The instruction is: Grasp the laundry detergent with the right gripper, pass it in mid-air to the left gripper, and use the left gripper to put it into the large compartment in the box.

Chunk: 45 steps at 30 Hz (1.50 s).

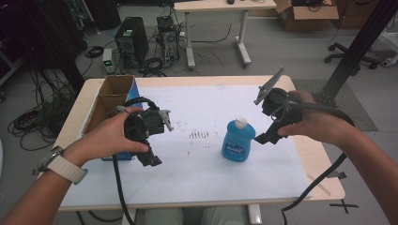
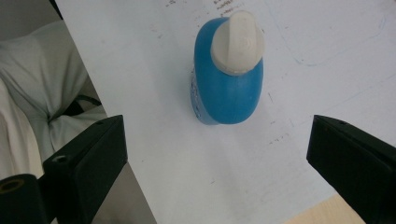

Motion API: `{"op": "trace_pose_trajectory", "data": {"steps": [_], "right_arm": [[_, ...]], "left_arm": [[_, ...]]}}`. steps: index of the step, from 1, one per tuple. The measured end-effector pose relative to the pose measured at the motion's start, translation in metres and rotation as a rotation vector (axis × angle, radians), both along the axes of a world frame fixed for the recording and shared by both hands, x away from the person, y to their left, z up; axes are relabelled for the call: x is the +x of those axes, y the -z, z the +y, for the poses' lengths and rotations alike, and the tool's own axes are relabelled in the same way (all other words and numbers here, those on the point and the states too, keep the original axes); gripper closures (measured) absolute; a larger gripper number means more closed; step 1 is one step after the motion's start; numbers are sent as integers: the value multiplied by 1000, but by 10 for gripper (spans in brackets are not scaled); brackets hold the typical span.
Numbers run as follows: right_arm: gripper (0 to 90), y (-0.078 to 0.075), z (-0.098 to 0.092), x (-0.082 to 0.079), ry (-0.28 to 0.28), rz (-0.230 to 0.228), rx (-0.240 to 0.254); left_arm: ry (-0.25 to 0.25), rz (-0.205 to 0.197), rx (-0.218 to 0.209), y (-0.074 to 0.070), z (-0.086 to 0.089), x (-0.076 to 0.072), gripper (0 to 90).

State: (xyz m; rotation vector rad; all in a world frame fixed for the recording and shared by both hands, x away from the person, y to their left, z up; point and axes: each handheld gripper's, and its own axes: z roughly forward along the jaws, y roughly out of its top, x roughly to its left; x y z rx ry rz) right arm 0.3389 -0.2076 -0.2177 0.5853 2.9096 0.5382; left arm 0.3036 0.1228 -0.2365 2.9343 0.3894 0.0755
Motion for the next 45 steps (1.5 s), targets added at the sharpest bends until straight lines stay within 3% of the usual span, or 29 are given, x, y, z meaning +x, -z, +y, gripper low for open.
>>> {"op": "trace_pose_trajectory", "data": {"steps": [16, 45], "right_arm": [[46, 21, -10, 8, 31, 13, 13], [47, 65, -22, 20, 33, 42, 103]], "left_arm": [[-5, -2, -6, 1, -1, 3, 78], [-19, -2, -11, 6, 0, 7, 77]]}}
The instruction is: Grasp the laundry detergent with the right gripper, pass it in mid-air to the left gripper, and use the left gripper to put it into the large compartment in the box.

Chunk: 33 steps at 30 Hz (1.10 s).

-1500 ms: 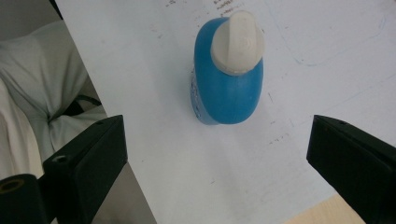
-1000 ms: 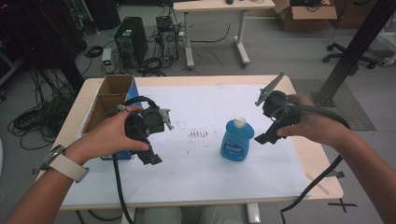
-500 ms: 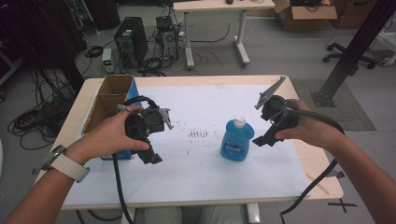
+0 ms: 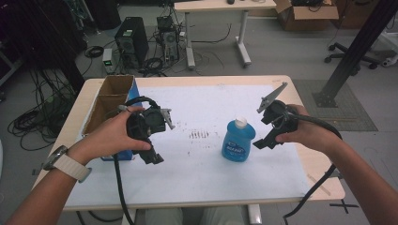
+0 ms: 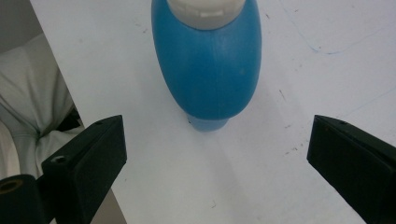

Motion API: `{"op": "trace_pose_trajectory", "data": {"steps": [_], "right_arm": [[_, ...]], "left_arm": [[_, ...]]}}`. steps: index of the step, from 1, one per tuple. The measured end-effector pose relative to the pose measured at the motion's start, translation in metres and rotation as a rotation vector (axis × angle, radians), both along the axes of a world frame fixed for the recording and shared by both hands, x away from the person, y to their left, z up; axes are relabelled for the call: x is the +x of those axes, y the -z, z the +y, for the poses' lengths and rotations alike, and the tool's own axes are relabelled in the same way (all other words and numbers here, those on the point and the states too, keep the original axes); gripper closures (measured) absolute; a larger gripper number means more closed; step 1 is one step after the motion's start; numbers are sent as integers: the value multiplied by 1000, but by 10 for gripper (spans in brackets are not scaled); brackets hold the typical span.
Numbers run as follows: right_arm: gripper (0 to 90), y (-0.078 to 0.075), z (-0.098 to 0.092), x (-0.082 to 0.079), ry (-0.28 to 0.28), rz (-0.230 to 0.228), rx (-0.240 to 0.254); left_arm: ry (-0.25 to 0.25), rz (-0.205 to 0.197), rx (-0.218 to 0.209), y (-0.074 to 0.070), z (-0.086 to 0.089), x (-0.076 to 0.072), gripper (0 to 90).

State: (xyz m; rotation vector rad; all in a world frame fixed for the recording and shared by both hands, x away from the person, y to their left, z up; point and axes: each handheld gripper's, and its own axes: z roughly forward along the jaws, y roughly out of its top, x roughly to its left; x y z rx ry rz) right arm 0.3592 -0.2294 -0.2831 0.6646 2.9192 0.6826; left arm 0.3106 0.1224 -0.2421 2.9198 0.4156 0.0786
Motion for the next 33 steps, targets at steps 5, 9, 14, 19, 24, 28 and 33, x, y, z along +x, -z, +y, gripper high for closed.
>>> {"op": "trace_pose_trajectory", "data": {"steps": [5, 9, 14, 19, 24, 28, 33], "right_arm": [[48, 7, -2, 1, -1, 2, 6], [47, 13, -4, 2, -4, -6, 13], [47, 17, -6, 3, -3, -15, 30], [49, 23, -8, 3, -14, -33, 48], [49, 28, -10, 4, -12, -32, 62], [49, 31, -12, 4, -15, -29, 76], [49, 34, -12, 5, -26, -33, 84]], "left_arm": [[-1, 3, 0, 1, 0, 0, 77], [-2, 3, -1, 2, 0, 0, 77], [-4, 4, -1, 2, 1, 1, 77], [-5, 6, -1, 3, 0, 1, 77], [-6, 7, -1, 4, 0, 2, 77], [-5, 7, -3, 4, -1, 2, 77], [-5, 9, -5, 5, -2, 3, 77]]}}
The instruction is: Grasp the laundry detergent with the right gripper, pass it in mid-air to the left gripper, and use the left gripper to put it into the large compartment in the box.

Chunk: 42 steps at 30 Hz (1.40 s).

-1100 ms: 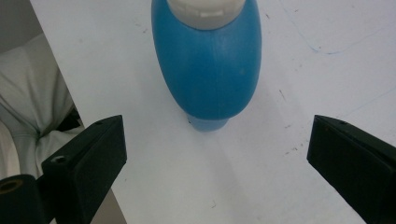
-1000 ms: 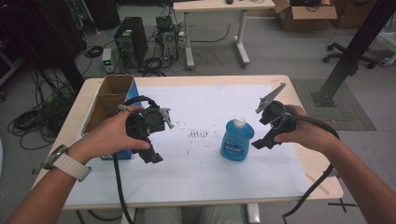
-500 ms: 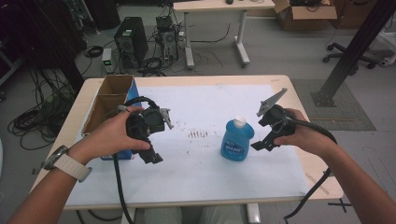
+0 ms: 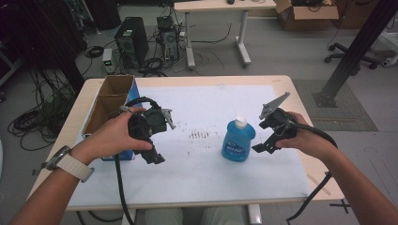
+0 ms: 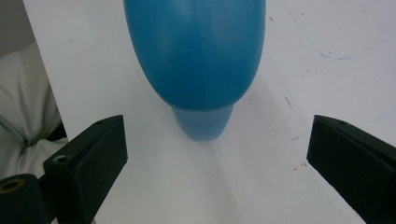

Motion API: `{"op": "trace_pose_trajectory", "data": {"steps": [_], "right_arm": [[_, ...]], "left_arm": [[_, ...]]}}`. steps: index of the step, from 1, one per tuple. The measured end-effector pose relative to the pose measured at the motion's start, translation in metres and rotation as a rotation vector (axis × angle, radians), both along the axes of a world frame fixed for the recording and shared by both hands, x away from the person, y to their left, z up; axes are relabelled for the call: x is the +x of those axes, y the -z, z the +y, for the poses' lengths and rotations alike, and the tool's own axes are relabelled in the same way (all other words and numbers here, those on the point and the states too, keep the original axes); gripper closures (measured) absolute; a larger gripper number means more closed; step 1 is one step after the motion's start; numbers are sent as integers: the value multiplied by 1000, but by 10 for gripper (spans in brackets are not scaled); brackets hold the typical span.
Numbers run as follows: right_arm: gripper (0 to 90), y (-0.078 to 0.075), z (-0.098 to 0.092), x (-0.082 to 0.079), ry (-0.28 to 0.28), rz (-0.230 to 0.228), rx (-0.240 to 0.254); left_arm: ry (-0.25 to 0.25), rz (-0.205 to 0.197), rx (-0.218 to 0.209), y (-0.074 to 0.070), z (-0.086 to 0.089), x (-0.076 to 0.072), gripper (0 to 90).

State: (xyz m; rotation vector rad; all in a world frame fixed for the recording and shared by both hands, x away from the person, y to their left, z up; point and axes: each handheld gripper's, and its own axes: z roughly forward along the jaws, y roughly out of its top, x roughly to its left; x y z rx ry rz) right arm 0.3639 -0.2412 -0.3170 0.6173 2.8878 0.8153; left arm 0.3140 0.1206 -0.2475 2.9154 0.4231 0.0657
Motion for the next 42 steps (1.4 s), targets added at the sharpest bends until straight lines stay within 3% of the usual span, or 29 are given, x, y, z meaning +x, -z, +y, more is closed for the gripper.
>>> {"op": "trace_pose_trajectory", "data": {"steps": [9, 24, 26, 42], "right_arm": [[50, 10, -1, 2, -11, -10, 17], [48, 22, -4, 1, -19, -35, 110], [48, 25, -5, 2, -14, -34, 142], [45, 36, -5, 2, -17, -47, 202]], "left_arm": [[-4, -1, -10, 2, 0, 1, 77], [-10, 4, -9, 5, 2, 2, 77], [-9, 4, -8, 5, 2, 2, 77], [-11, 9, -8, 7, 1, 4, 77]]}}
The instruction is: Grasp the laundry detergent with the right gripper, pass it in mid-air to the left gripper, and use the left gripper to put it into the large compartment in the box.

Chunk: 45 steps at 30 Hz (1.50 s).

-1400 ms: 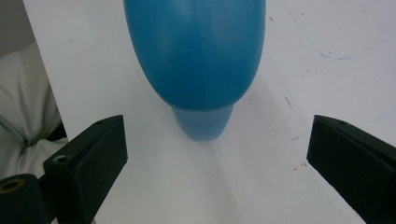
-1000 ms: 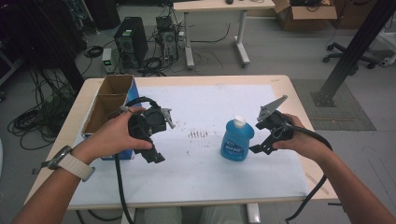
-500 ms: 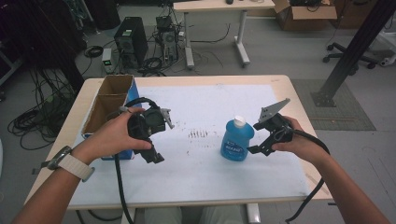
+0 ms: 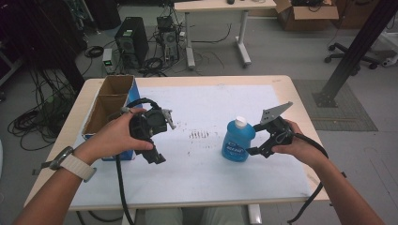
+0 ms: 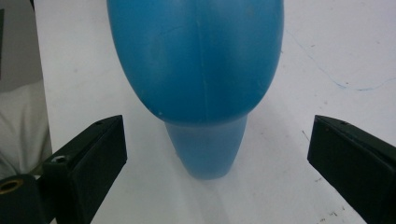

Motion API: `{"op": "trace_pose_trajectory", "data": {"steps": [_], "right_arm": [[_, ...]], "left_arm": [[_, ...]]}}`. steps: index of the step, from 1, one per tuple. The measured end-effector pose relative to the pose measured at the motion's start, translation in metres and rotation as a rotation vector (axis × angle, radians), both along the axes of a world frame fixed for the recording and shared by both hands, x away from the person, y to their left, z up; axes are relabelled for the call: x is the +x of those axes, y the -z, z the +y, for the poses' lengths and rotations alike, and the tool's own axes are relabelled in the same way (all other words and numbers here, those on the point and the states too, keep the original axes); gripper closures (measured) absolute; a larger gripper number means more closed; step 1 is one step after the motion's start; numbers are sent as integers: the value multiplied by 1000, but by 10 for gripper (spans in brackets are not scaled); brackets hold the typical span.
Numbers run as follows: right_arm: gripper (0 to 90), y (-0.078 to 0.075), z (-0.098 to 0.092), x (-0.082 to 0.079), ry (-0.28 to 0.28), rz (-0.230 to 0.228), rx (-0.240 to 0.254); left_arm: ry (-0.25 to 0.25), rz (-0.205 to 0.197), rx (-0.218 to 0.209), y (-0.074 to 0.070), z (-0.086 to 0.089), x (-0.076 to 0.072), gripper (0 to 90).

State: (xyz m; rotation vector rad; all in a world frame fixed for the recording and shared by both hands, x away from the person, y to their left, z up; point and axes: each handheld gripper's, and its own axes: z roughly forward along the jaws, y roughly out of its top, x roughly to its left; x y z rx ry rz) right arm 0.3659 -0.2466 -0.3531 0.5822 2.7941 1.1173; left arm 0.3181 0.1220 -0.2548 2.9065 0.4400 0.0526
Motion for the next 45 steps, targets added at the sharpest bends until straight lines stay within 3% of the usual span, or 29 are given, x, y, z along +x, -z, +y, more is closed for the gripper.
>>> {"op": "trace_pose_trajectory", "data": {"steps": [12, 22, 45], "right_arm": [[43, 0, 1, -1, 3, -29, 32], [42, 7, -4, -2, 20, -18, 84], [39, 16, -3, -4, 39, -44, 141]], "left_arm": [[-4, -1, -4, 1, 2, 1, 77], [-6, -1, -4, 1, 3, 1, 77], [-10, 5, -6, 5, 4, 2, 77]]}}
